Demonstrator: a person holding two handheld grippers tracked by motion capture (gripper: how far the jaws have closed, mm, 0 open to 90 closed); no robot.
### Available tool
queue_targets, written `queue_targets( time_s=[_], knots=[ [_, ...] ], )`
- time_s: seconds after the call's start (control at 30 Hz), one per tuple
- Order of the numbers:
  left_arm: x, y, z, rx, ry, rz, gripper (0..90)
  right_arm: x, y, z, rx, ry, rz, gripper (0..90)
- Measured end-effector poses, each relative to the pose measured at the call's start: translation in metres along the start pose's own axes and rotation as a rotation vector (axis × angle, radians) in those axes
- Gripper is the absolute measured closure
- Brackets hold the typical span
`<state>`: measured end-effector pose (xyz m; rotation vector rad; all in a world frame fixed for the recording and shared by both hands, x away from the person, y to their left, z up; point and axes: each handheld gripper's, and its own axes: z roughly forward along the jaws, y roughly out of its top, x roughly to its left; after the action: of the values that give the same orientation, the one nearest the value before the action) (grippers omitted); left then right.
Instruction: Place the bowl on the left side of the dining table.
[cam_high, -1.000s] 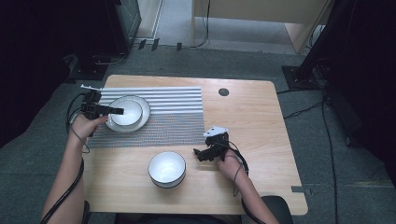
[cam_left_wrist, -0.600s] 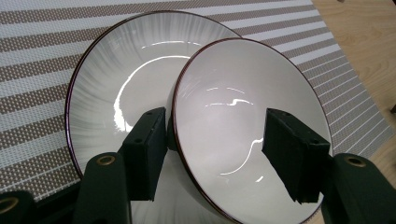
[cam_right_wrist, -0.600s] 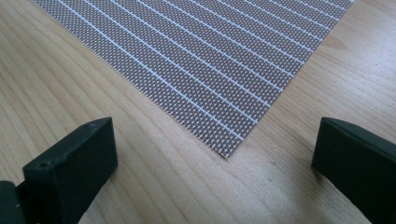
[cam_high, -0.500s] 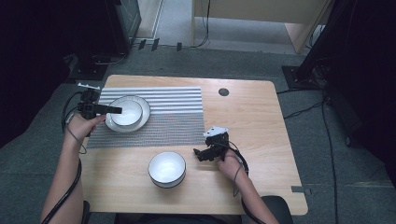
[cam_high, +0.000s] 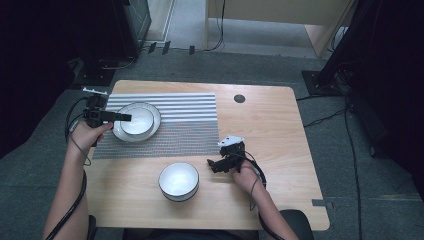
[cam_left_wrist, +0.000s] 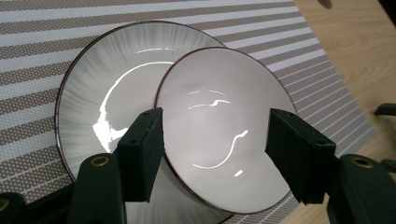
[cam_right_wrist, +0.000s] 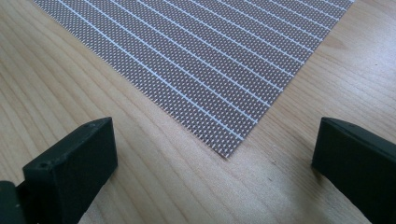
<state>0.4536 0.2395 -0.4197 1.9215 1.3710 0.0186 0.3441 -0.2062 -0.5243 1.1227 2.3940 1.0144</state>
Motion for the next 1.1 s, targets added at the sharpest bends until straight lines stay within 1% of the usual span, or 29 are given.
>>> queue_targets(
  time_s=[0.17, 0.27, 0.3, 0.43, 0.47, 0.7, 0.87, 1.0, 1.1],
  knots=[
    [-0.01, 0.001, 0.002, 0.009, -0.031, 0.026, 36.6, 0.0, 0.0, 0.0, 0.0, 0.0, 0.0, 0.0],
    [-0.015, 0.001, 0.005, 0.018, -0.035, 0.039, 36.6, 0.0, 0.0, 0.0, 0.0, 0.0, 0.0, 0.0],
    [-0.017, 0.001, 0.006, 0.018, -0.041, 0.039, 36.5, 0.0, 0.0, 0.0, 0.0, 0.0, 0.0, 0.0],
    [-0.024, 0.001, 0.007, 0.014, -0.104, 0.046, 36.1, 0.0, 0.0, 0.0, 0.0, 0.0, 0.0, 0.0],
    [-0.026, 0.001, 0.008, 0.013, -0.113, 0.047, 35.8, 0.0, 0.0, 0.0, 0.002, 0.0, 0.0, 0.0],
    [-0.037, -0.001, 0.011, 0.022, -0.104, 0.074, 35.6, 0.0, 0.0, 0.0, 0.0, 0.0, -0.001, 0.0],
    [-0.046, -0.003, 0.015, 0.029, -0.107, 0.101, 35.5, 0.0, 0.0, 0.0, 0.001, 0.0, -0.001, 0.0],
    [-0.053, -0.005, 0.018, 0.051, -0.111, 0.126, 35.2, 0.0, 0.0, 0.0, 0.001, 0.0, -0.001, 0.0],
    [-0.056, -0.006, 0.021, 0.058, -0.115, 0.133, 35.0, 0.0, 0.0, 0.0, 0.001, 0.0, -0.001, 0.0]
  ],
)
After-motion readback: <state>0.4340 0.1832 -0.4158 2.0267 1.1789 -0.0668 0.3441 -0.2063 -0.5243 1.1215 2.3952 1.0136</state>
